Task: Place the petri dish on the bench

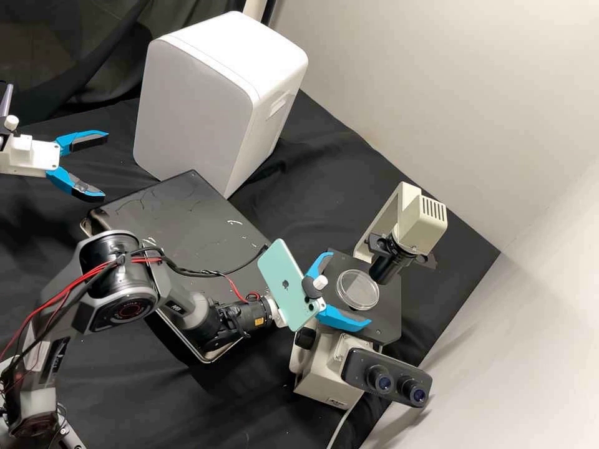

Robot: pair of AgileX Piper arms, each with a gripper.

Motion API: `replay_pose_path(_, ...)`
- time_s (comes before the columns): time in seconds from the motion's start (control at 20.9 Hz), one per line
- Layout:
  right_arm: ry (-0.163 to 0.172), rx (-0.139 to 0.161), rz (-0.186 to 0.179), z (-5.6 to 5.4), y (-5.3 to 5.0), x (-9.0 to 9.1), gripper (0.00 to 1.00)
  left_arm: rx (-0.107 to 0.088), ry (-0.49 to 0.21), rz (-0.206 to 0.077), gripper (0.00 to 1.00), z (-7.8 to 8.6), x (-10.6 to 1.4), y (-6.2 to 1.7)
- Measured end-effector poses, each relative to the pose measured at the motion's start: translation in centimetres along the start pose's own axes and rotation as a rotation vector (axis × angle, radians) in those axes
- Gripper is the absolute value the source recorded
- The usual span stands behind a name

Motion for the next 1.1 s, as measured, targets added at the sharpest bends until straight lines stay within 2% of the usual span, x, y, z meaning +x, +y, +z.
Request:
replay_pose_path(0.24,-0.022,-0.019,0.013,0.4,0.0,1.3,1.00,0.000,0.000,0.000,1.00,0.0,0.0,0.00)
replay_pose_path(0.34,-0.030,-0.015,0.022,0.4,0.0,1.8,1.00,0.000,0.000,0.000,1.00,0.0,0.0,0.00)
replay_pose_path(0.43,-0.036,-0.029,0.016,0.5,-0.4,2.3,1.00,0.000,0.000,0.000,1.00,0.0,0.0,0.00)
replay_pose_path(0.53,-0.033,-0.049,0.013,0.5,-0.6,2.7,1.00,0.000,0.000,-0.001,1.00,0.0,0.0,-0.03)
replay_pose_path(0.72,-0.033,-0.054,0.013,0.5,-0.7,3.6,1.00,0.000,0.000,-0.001,1.00,0.0,0.0,-0.03)
replay_pose_path(0.86,-0.031,-0.075,0.014,0.5,-0.8,4.2,1.00,0.000,0.000,-0.001,1.00,0.0,0.0,-0.03)
replay_pose_path(1.1,-0.044,-0.073,0.018,0.6,-0.8,4.7,1.00,0.000,0.000,-0.001,1.00,0.0,0.0,-0.03)
